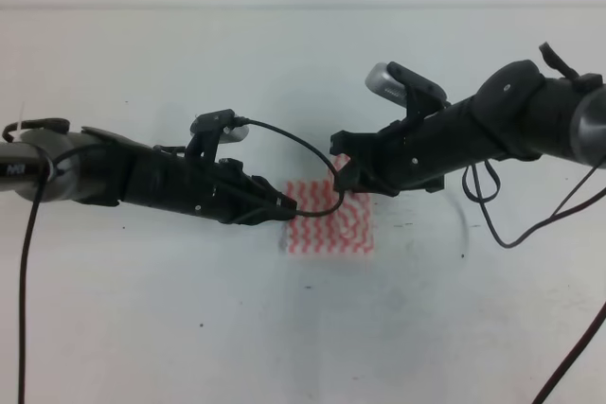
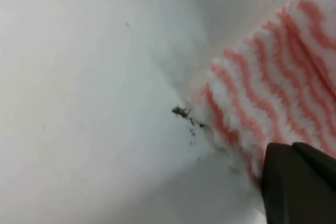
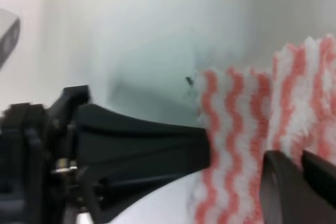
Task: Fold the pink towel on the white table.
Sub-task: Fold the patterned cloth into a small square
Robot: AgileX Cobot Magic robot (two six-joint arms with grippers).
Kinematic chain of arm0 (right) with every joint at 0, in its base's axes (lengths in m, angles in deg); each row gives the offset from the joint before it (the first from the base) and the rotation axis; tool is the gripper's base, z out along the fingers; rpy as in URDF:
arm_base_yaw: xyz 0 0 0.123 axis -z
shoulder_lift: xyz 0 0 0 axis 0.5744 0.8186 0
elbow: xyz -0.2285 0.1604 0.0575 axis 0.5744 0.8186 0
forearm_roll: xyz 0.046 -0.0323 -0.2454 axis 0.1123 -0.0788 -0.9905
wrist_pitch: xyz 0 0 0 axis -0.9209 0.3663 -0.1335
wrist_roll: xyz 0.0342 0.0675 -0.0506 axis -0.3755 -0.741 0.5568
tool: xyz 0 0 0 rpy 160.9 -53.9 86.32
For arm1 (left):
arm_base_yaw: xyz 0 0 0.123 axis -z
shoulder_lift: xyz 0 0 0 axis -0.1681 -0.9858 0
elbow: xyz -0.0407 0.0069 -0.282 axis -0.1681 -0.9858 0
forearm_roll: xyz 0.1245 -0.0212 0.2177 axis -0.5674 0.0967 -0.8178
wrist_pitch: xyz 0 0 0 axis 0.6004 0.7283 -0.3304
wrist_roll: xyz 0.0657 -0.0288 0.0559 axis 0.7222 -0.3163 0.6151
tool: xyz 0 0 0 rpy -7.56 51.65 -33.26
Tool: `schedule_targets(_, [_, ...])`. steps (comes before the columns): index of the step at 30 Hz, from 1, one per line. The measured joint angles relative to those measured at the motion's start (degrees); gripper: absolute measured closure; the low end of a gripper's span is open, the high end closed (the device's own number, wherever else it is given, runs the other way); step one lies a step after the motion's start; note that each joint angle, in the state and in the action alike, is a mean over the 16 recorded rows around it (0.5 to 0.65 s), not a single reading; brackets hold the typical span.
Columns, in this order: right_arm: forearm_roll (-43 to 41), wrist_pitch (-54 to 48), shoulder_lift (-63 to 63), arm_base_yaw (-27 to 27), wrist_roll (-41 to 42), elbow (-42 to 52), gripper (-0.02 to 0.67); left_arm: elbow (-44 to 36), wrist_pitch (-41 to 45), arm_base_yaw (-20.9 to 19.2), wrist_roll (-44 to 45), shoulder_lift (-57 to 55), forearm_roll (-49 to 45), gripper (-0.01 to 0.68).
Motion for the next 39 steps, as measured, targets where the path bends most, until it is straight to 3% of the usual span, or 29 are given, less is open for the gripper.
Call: schedule_targets(39, [0.60,0.87,5.67,-3.43,-0.25,-4.30,0.664,0.00,0.04,0.00,-0.44,-0.15,0.41,0.679])
